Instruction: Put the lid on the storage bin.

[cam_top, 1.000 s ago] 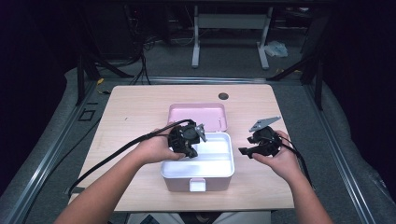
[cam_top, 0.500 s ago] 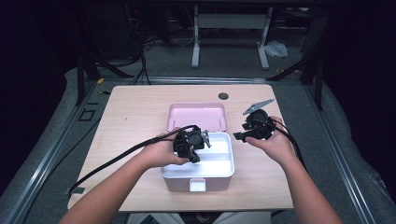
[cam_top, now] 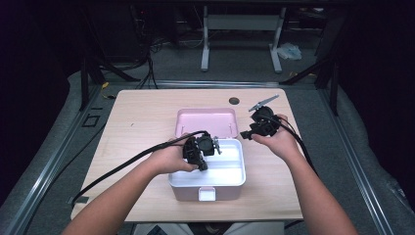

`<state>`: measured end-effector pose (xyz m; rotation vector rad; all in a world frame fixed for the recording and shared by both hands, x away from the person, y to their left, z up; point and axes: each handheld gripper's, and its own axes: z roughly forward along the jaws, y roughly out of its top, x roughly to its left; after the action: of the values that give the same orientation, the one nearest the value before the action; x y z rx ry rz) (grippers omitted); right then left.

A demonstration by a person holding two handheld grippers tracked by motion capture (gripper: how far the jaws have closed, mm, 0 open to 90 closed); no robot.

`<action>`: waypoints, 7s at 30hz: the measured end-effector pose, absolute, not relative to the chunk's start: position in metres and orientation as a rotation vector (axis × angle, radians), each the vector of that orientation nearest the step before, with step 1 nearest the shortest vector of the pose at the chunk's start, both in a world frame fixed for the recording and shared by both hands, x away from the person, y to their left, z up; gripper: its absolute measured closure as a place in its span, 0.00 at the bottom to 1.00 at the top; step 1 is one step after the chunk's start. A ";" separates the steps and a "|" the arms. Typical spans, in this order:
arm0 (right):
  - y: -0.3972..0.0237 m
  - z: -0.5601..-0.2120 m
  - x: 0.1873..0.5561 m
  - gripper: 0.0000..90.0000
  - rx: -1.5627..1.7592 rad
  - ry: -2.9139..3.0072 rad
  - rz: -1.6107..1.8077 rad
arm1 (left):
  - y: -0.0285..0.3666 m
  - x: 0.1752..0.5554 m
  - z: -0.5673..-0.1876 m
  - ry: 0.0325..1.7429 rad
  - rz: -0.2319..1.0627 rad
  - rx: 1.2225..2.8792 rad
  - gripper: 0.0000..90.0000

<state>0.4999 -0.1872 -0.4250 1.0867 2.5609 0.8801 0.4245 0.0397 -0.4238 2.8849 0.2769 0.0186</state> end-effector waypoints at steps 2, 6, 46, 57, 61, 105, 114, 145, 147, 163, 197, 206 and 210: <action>-0.185 -0.426 0.503 0.50 1.091 2.555 0.889 | 0.040 0.425 -0.424 0.279 0.014 2.891 1.00; -0.180 -0.427 0.510 0.49 1.100 2.546 0.884 | 0.040 0.425 -0.424 0.276 0.011 2.898 1.00; -0.148 -0.459 0.579 0.80 1.306 2.256 0.963 | 0.037 0.416 -0.425 0.242 0.099 2.913 1.00; -0.143 -0.476 0.590 0.82 1.366 2.196 0.982 | 0.037 0.415 -0.425 0.242 0.104 2.912 1.00; -0.142 -0.480 0.593 0.81 1.402 2.196 0.994 | 0.037 0.415 -0.425 0.242 0.109 2.912 1.00; -0.153 -0.367 0.515 0.96 1.076 1.994 1.159 | 0.034 0.413 -0.425 0.232 0.138 2.936 1.00; -0.159 -0.350 0.473 0.96 0.946 1.991 1.166 | 0.038 0.412 -0.425 0.253 0.134 2.902 1.00; -0.169 -0.350 0.401 0.95 0.769 1.992 1.153 | 0.056 0.407 -0.410 0.321 0.113 2.780 1.00; -0.170 -0.351 0.398 0.95 0.766 1.993 1.154 | 0.060 0.404 -0.404 0.327 0.124 2.777 1.00; -0.173 -0.355 0.384 0.94 0.773 2.006 1.177 | 0.097 0.386 -0.312 0.399 0.206 2.655 1.00; -0.183 -0.366 0.373 0.90 0.797 2.078 1.221 | 0.104 0.443 -0.266 0.602 0.280 2.540 1.00; -0.189 -0.369 0.363 0.77 0.802 2.138 1.262 | 0.105 0.434 -0.288 0.562 0.234 2.566 1.00; -0.195 -0.376 0.351 0.74 0.796 2.185 1.266 | 0.106 0.422 -0.304 0.530 0.209 2.562 1.00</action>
<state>0.3515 -0.1949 -0.3757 0.7963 2.1852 1.2659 0.4220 0.1057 -0.3041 2.5622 0.5300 0.2090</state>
